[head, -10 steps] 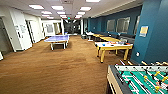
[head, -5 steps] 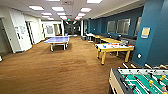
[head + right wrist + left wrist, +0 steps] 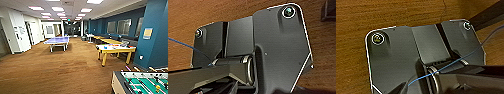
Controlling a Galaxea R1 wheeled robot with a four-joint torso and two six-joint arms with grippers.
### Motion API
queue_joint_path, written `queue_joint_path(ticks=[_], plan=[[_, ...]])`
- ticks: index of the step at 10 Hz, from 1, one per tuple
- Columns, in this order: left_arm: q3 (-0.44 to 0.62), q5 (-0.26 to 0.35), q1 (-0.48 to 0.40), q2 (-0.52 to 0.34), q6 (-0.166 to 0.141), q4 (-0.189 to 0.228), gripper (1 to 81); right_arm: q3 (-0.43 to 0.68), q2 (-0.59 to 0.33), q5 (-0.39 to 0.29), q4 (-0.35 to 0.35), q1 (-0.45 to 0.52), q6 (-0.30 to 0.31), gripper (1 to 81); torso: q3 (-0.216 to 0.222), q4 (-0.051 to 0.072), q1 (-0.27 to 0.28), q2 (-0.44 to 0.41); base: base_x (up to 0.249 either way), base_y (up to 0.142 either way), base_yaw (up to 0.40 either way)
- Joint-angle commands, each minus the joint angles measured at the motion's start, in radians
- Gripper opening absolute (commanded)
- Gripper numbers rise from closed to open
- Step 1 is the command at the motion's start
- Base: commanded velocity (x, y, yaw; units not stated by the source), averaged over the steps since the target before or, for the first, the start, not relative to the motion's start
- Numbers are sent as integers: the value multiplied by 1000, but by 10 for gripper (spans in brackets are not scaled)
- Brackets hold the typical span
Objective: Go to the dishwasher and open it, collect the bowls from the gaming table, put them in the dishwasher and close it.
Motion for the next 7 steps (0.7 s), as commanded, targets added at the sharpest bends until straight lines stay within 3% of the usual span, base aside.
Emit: queue_joint_path(ticks=[1,7], plan=[[1,41,-51,-5,1,-1,811,3,2,-49,-1,58,-1,811,0,0,1,0,223,0,0],[1,41,-51,-2,2,-1,811,3,-3,-51,1,58,-1,811,0,0,1,0,231,0,0]])
